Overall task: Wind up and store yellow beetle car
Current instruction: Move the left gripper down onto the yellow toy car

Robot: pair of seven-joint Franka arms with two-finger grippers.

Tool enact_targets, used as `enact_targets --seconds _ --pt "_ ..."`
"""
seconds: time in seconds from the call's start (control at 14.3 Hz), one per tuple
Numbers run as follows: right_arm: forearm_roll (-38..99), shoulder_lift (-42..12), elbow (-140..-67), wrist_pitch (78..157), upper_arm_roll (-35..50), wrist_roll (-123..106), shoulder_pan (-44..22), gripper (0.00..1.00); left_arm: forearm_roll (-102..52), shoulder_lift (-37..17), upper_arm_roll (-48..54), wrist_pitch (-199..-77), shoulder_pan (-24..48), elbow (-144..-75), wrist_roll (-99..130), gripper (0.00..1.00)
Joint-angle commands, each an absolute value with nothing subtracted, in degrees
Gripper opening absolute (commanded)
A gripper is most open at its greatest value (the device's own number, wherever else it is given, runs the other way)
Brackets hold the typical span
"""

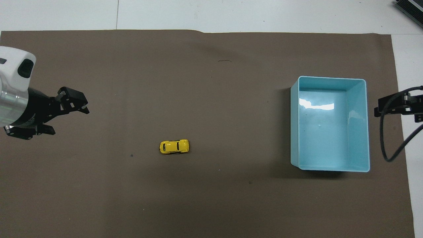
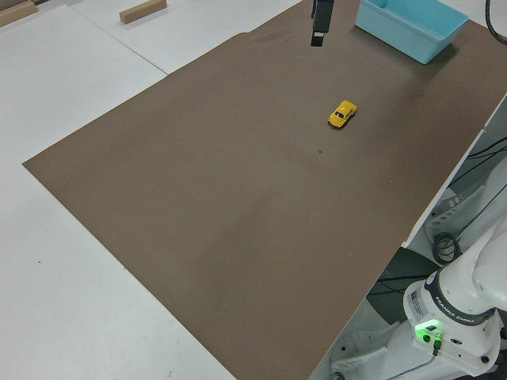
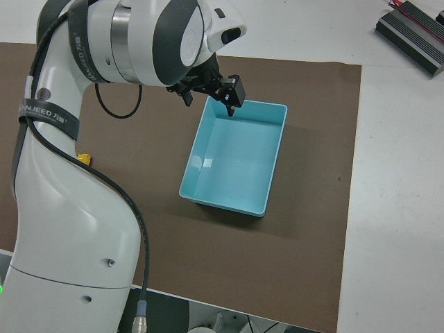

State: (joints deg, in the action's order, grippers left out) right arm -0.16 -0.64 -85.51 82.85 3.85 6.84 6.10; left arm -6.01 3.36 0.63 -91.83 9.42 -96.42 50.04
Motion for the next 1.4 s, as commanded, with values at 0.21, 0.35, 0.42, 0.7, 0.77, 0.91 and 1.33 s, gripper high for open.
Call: enact_targets --seconds 0.21,0.35,0.42,0.7,0.77,0.91,1.33 --pt "0.3 0.0 -86.0 82.9 4.1 5.6 6.5 1.0 -7.1 4.0 -0.2 -97.5 12.2 -99.8 83.6 1.0" --pt "0.3 -0.1 -86.0 82.9 4.1 5.6 6.5 1.0 -8.2 4.0 -0.2 -98.2 12.2 -99.8 94.4 1.0" --pt "0.3 0.0 -86.0 82.9 4.1 5.6 6.5 1.0 -8.2 4.0 -0.2 -98.3 12.3 -100.4 98.7 1.0" --pt "0.3 0.0 -86.0 82.9 4.1 5.6 6.5 1.0 -8.2 4.0 -0.3 -104.3 17.6 -105.1 110.1 1.0" --pt "0.3 0.0 -86.0 82.9 4.1 5.6 6.5 1.0 -8.2 4.0 -0.3 -104.8 19.6 -106.1 111.2 1.0" --pt "0.3 0.0 -86.0 82.9 4.1 5.6 6.5 1.0 -8.2 3.9 -0.3 -105.8 21.6 -108.0 112.9 1.0" --pt "0.3 0.0 -86.0 82.9 4.1 5.6 6.5 1.0 -8.1 1.3 -0.3 -120.6 28.6 -120.0 121.5 1.0"
